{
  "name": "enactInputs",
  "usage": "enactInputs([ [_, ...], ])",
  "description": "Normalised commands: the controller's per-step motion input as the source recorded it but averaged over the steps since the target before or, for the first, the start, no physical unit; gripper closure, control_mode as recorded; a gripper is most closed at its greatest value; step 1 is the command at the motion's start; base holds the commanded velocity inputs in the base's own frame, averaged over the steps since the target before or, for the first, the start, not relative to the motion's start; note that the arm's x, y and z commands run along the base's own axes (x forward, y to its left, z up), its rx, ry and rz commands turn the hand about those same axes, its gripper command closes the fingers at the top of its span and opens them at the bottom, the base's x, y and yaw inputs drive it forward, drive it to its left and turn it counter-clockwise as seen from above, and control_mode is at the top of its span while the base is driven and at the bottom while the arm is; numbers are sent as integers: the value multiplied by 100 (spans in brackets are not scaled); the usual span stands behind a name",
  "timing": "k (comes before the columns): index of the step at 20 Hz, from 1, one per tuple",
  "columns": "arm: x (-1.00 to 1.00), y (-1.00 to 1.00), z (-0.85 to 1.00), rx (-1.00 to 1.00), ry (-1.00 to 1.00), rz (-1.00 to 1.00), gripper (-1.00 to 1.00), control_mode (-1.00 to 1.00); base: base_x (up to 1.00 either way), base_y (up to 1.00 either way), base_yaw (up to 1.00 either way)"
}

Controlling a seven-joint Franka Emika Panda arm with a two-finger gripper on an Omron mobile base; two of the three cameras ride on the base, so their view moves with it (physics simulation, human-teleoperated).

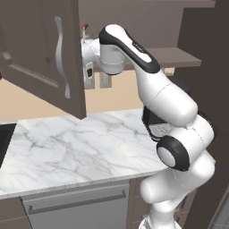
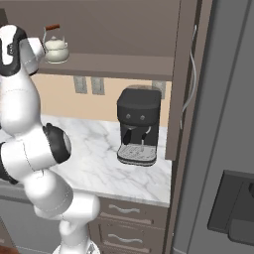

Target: Open the cabinet, pick the kettle from the cabinet, and place it in the sink.

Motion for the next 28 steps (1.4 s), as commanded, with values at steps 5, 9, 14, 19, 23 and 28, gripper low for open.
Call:
enactInputs([
  [5, -28, 100, 0, 0, 0, 4, -100, -100, 0, 0, 0],
  [9, -15, 100, -3, -1, 0, 2, -100, -100, 0, 0, 0],
  [14, -15, 66, -8, -7, -4, 0, -100, -100, 0, 0, 0],
  [19, -48, -18, -15, -8, -15, -1, -100, -100, 0, 0, 0],
  [23, -94, -55, -10, -1, -26, -1, -100, -100, 0, 0, 0],
  [28, -100, -70, -20, 0, -26, -1, -100, -100, 0, 0, 0],
])
